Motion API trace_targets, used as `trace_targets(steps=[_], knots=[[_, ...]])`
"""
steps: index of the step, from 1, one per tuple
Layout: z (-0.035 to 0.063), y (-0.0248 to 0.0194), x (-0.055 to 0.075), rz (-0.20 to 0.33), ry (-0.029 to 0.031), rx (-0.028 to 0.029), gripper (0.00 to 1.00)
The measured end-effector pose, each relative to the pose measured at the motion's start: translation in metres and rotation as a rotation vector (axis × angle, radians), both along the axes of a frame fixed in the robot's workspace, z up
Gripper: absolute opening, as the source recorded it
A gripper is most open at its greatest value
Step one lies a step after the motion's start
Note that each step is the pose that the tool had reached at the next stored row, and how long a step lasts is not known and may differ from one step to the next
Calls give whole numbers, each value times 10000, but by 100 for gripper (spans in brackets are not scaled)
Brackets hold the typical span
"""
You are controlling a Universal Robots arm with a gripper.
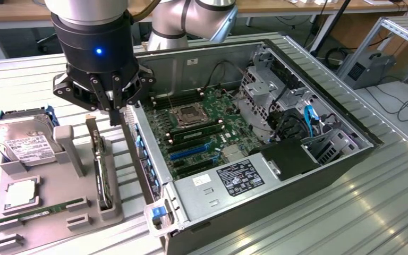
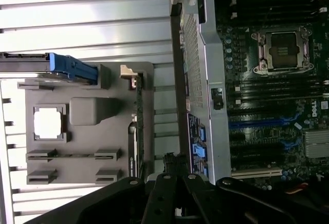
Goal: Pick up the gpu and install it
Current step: 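Reach for the gpu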
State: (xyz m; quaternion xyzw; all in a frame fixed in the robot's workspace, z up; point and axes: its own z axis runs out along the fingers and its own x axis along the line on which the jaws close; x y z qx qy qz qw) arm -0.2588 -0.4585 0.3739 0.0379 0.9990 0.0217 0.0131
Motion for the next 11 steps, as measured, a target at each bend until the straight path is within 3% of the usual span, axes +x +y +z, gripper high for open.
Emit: trace_targets(steps=[11], knots=[[-10, -58, -13, 0, 0, 0, 11]])
